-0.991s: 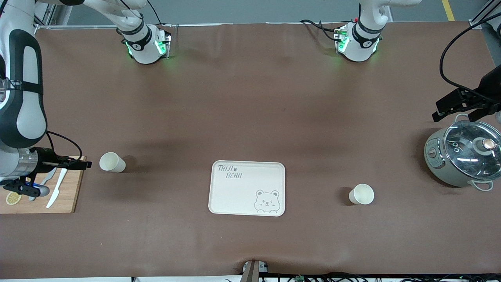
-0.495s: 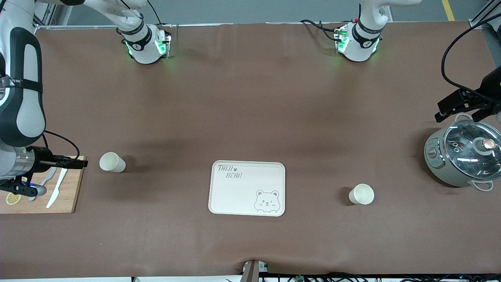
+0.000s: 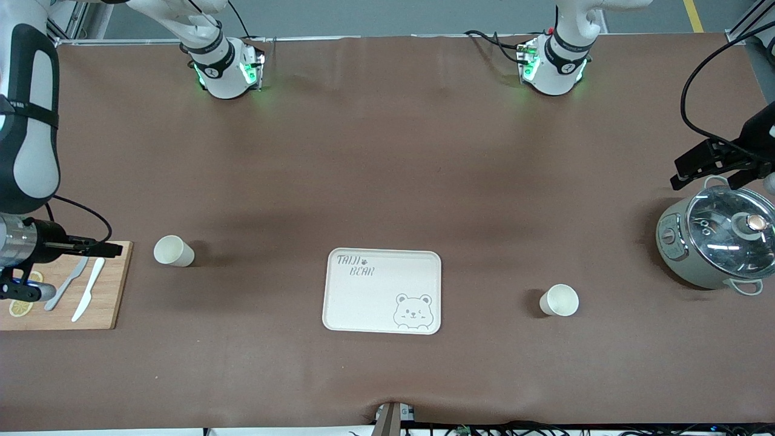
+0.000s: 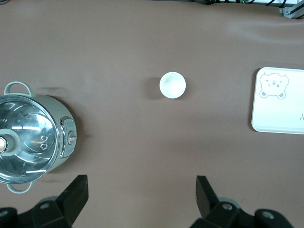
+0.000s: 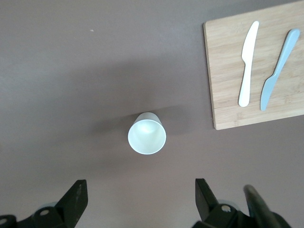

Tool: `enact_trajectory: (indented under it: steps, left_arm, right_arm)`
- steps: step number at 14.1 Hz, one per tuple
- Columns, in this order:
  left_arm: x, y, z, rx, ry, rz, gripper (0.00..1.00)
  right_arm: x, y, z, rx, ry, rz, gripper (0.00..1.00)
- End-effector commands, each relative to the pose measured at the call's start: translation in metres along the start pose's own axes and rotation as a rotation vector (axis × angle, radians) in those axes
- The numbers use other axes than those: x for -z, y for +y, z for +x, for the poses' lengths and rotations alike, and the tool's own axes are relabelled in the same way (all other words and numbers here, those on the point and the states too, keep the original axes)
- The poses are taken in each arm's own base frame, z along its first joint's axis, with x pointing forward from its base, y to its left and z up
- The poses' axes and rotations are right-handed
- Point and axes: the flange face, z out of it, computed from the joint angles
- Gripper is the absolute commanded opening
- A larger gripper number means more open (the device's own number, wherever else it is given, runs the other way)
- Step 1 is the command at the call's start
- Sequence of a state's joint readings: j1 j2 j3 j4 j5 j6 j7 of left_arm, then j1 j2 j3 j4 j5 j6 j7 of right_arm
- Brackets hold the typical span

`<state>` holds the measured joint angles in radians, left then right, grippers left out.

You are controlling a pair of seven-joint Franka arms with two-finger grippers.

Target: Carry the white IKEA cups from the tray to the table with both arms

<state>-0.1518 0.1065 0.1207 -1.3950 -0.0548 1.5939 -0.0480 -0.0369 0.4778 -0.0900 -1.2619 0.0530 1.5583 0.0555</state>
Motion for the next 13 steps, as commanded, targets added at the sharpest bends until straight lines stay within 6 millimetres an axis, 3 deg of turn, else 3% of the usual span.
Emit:
enact_trajectory:
  steps: [1, 6, 13]
  left_arm:
    - [0.001, -0.002, -0.001, -0.008, 0.01, 0.025, 1.0]
    - [0.001, -0.002, 0.0, -0.007, 0.01, 0.024, 1.0]
    - [0.002, -0.003, 0.0, -0.005, 0.011, 0.023, 1.0]
  right_arm:
    - [0.037, 0.0, -0.028, 0.001, 0.007, -0.012, 1.0]
    - [0.079, -0.012, -0.067, -0.064, 0.015, -0.008, 1.0]
    - [0.114, 0.0, -0.128, -0.068, 0.053, 0.013, 1.0]
